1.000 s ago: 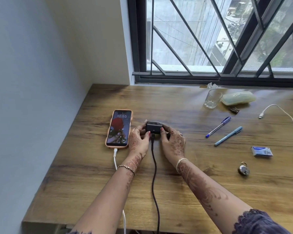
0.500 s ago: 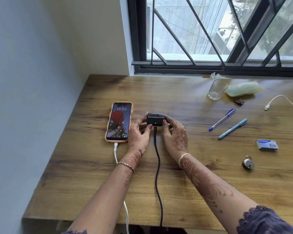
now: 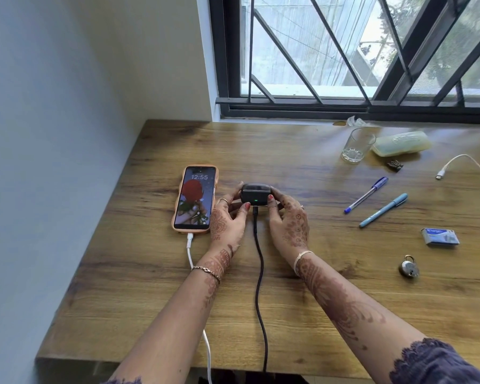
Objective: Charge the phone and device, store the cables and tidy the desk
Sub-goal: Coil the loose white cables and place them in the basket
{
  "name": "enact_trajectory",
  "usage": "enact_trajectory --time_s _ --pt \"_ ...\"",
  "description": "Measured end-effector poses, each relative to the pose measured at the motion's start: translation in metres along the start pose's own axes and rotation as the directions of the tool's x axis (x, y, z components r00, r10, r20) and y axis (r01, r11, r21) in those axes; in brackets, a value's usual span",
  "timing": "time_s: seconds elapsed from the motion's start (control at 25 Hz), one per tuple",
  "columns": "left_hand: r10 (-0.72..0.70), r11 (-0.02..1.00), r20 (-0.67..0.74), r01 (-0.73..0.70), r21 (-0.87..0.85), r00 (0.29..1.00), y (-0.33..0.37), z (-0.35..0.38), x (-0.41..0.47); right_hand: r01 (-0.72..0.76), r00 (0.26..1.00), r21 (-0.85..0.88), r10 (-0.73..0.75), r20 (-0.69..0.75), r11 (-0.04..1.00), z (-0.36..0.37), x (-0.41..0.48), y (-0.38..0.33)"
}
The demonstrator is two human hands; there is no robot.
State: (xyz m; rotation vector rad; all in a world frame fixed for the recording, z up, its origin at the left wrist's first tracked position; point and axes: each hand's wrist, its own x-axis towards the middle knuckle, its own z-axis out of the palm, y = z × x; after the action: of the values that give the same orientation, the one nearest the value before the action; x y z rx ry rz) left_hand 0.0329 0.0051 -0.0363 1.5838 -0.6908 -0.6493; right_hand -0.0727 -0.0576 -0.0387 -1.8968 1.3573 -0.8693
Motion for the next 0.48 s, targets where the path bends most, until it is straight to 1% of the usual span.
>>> enact_trajectory --time_s 0.48 --pt "-0.002 1.0 0.001 0.002 0.018 1.0 -0.0004 -0.0015 -0.0005 0.006 1.0 -0.002 -0.006 -0.002 1.0 -0.0014 -0.0007 -0.001"
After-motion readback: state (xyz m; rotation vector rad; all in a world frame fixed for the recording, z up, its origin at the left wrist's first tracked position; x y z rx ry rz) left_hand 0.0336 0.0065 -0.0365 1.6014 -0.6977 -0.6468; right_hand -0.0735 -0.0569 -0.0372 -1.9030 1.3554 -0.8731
